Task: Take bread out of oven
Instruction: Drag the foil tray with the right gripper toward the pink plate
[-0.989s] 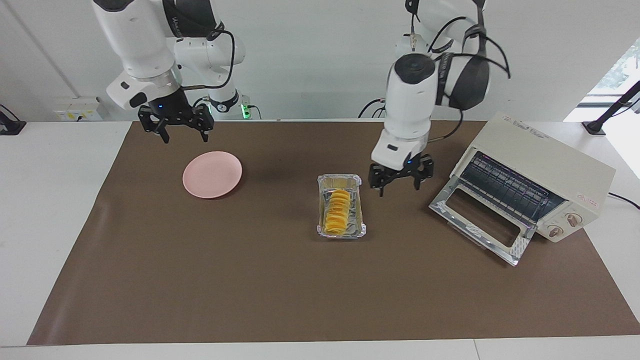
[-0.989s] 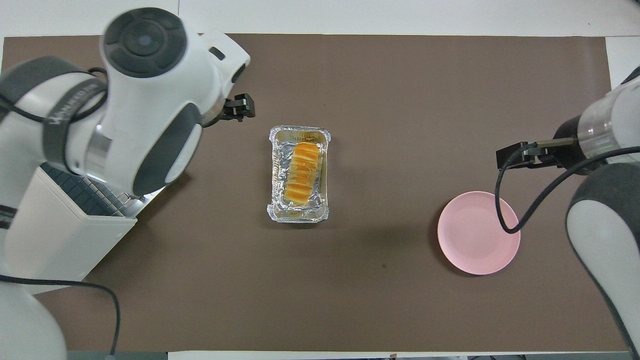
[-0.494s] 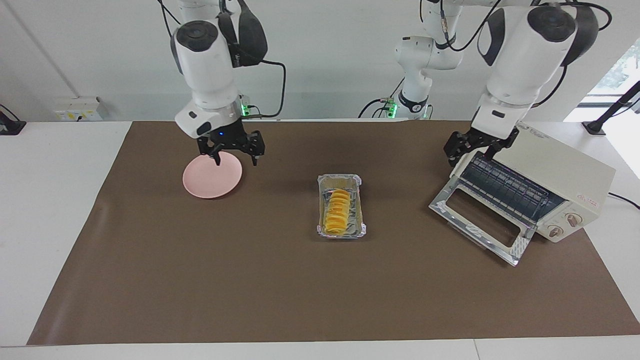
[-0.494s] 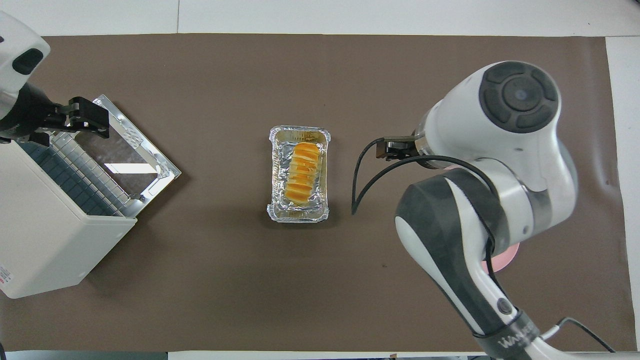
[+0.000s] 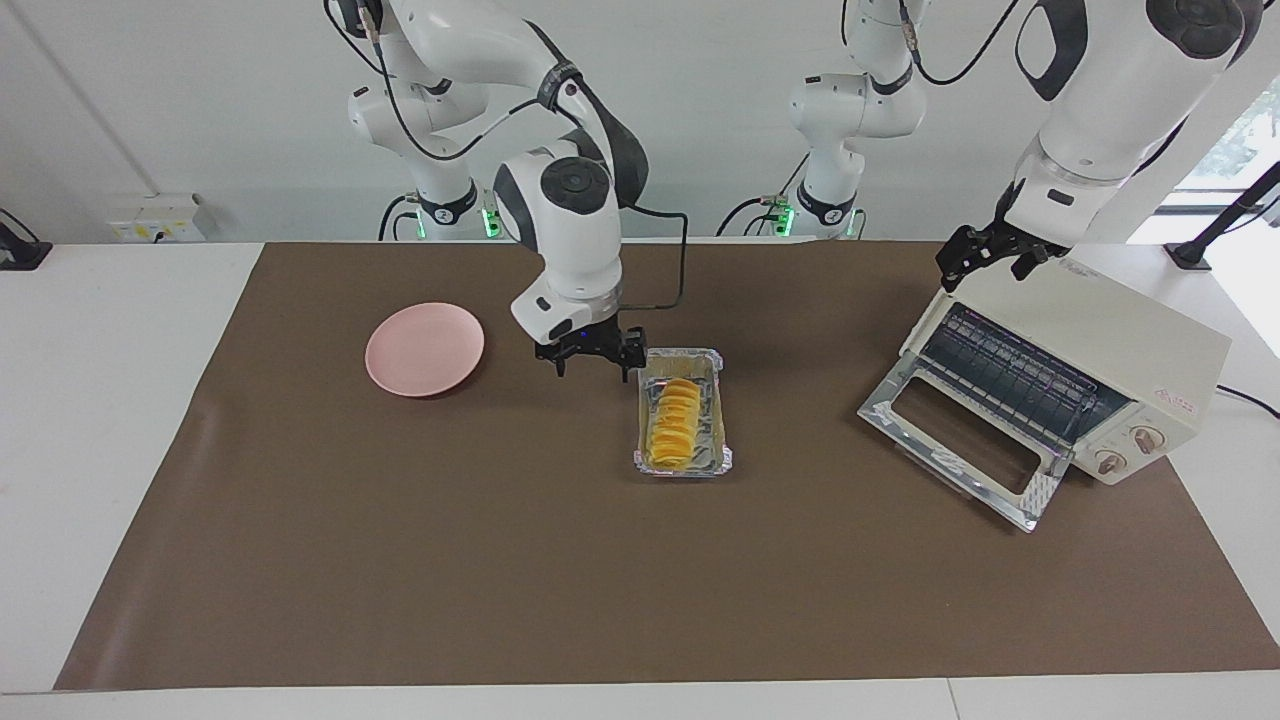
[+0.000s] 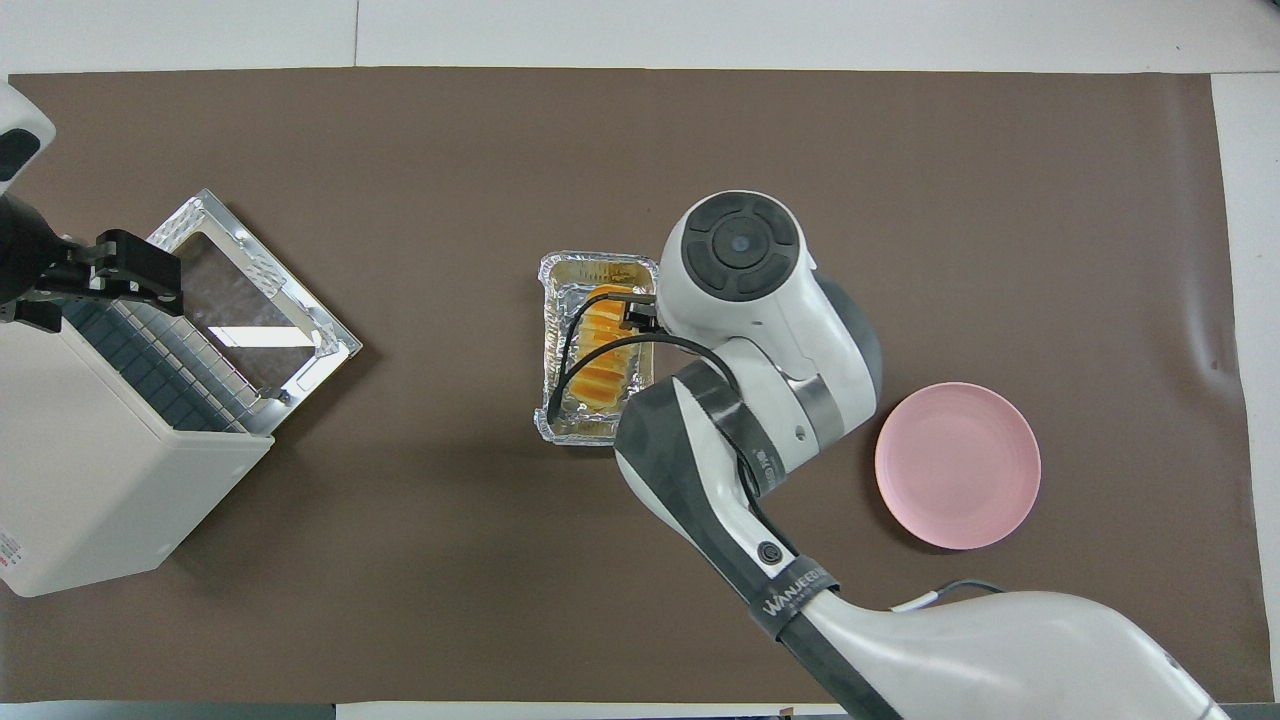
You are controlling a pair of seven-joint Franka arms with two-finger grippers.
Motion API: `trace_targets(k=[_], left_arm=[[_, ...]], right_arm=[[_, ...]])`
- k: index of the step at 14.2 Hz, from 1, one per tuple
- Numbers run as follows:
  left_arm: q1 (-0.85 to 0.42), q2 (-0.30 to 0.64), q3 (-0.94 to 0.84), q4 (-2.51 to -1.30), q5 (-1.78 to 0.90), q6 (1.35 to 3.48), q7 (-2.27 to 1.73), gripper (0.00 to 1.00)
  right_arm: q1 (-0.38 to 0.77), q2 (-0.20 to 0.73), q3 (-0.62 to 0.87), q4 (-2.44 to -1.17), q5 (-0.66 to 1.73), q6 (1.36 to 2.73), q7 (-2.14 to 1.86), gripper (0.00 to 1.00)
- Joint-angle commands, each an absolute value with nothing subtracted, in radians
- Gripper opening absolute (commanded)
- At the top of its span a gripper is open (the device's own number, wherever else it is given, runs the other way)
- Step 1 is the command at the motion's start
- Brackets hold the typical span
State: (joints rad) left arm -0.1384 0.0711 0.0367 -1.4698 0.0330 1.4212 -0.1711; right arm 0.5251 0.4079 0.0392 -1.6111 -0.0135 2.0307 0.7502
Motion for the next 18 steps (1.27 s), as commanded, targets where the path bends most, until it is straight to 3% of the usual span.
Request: trace_targets(k=[1, 9, 10, 11, 12, 14, 18], left_arm=[[-0.067, 0.038, 0.008, -1.496, 0.005, 1.399, -0.069, 1.0], [-0.058, 0.006, -0.029, -1.508, 0.006, 1.39, -0.048, 1.0], [-0.058, 0.003, -0.032, -1.509, 0.006, 1.382, -0.048, 1.0], [-0.058, -0.005, -0.032, -1.509, 0.006, 1.346, -0.046, 1.0], [-0.058, -0.009, -0.032, -1.512, 0.006, 1.33, -0.049, 1.0], [-0.061, -0.008, -0.032, -1.516, 0.006, 1.35, -0.051, 1.0], [-0.06, -0.012, -0.029, -1.54, 0.006, 1.439, -0.048, 1.0]], right_arm=[[0.546, 0.531, 0.034, -1.515, -0.029, 2.089, 0.781, 1.0], [0.543, 0.568, 0.032, -1.569, -0.074, 2.166, 0.769, 1.0], [0.548, 0.566, 0.032, -1.592, -0.074, 2.198, 0.769, 0.97], [0.548, 0.565, 0.032, -1.604, -0.074, 2.213, 0.769, 0.87], [0.548, 0.565, 0.032, -1.602, -0.074, 2.21, 0.772, 0.64], [0.549, 0.565, 0.034, -1.601, -0.068, 2.218, 0.778, 0.02], [0.549, 0.563, 0.034, -1.591, -0.064, 2.223, 0.778, 0.0]])
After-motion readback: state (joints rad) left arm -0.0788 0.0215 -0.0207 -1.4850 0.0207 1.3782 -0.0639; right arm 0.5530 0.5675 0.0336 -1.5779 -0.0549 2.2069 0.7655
